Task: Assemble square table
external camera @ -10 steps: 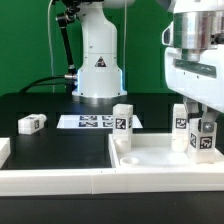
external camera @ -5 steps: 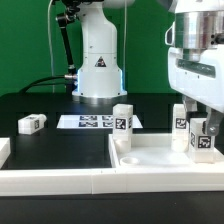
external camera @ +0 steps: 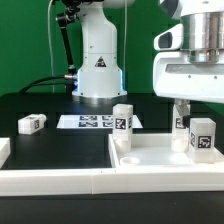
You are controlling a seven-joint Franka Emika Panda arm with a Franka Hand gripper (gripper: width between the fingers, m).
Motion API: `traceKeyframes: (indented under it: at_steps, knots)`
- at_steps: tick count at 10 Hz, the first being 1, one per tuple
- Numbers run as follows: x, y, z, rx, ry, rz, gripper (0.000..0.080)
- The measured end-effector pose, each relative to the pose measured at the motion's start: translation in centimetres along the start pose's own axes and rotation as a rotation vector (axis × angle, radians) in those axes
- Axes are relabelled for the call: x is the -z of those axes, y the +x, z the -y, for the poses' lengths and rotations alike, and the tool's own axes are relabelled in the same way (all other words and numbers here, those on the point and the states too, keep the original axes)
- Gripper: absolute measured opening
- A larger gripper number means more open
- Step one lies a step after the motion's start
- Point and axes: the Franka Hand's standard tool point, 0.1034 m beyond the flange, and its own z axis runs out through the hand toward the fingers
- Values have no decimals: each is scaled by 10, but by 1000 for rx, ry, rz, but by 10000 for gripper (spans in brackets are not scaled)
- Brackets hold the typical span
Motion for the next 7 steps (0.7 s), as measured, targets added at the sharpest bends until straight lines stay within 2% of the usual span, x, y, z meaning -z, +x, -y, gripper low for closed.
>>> traceKeyframes:
  at_steps: [3, 7]
  knots:
    - [0, 1, -1, 193, -3, -3, 649]
    - [-2, -1, -1, 633, -23, -26, 649]
